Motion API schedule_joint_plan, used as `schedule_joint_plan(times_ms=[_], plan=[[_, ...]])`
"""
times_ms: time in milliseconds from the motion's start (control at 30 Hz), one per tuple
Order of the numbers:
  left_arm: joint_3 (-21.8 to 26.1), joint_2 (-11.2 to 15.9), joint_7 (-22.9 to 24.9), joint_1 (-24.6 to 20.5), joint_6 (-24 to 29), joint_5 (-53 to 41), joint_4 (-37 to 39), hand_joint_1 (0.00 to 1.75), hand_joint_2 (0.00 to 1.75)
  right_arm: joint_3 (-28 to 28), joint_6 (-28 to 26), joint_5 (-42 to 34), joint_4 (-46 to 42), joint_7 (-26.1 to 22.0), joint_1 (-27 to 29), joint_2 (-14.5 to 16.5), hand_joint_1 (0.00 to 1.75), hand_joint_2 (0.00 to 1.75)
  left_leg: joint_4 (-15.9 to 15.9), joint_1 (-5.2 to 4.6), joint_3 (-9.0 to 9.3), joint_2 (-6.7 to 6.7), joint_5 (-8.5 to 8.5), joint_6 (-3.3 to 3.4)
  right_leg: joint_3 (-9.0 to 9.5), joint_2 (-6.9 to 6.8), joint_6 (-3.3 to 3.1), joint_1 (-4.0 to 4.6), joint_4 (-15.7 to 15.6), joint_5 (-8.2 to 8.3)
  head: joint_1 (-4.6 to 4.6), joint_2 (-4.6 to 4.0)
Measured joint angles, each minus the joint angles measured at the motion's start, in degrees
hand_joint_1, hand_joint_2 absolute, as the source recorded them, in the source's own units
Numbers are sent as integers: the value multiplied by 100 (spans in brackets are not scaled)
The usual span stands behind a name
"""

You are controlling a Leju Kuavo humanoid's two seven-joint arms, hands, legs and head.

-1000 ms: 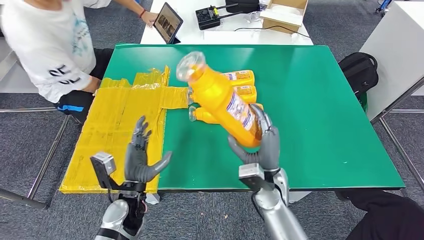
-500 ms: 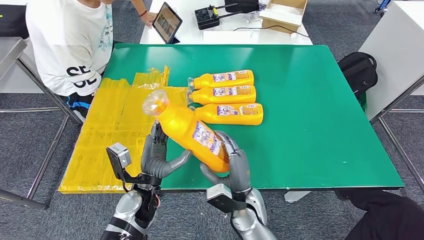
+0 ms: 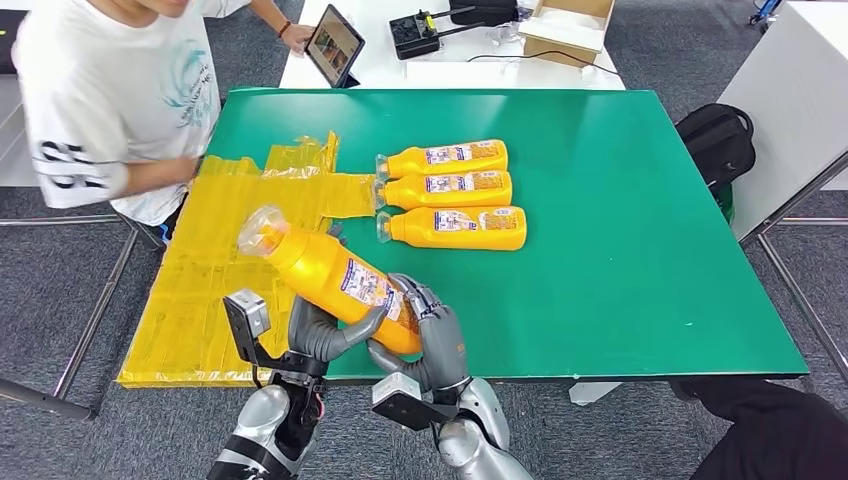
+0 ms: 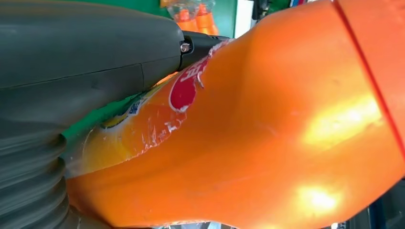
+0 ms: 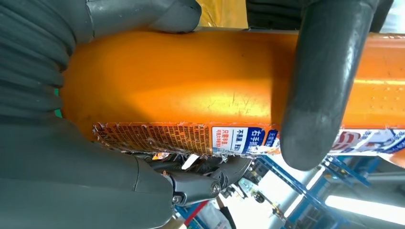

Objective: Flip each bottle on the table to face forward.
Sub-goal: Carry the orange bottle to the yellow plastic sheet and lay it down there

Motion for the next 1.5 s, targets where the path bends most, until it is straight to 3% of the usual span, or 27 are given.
schedule_joint_plan(times_ms=[1067,1100,1200,1233,1267,1500], plan=[[18,0,8,34,-334,316,180,1,175,299,7,185,683,206,-299,-1,175,175,0,0,0,1,0,0,-1,0,0,0,0,0,-1,0],[20,0,-35,40,-323,307,180,12,175,314,24,185,709,208,-310,-1,175,175,0,0,0,1,0,0,-1,0,0,0,0,0,-1,0],[24,0,-198,60,-244,208,179,136,175,350,93,191,791,221,-354,-1,175,175,0,0,0,1,0,0,-1,0,0,0,0,0,0,0],[29,0,-223,66,-268,223,176,168,175,358,118,195,814,228,-370,-1,175,175,0,0,0,1,0,0,-1,1,0,0,0,0,0,0],[37,0,-237,75,-327,269,169,175,175,365,139,199,835,235,-385,-1,175,175,0,0,0,1,0,0,-1,1,0,0,0,0,0,0],[161,1,-193,119,-997,698,130,175,175,387,179,222,881,223,-423,-1,175,175,0,0,1,1,0,0,-2,1,0,0,0,0,-2,0]])
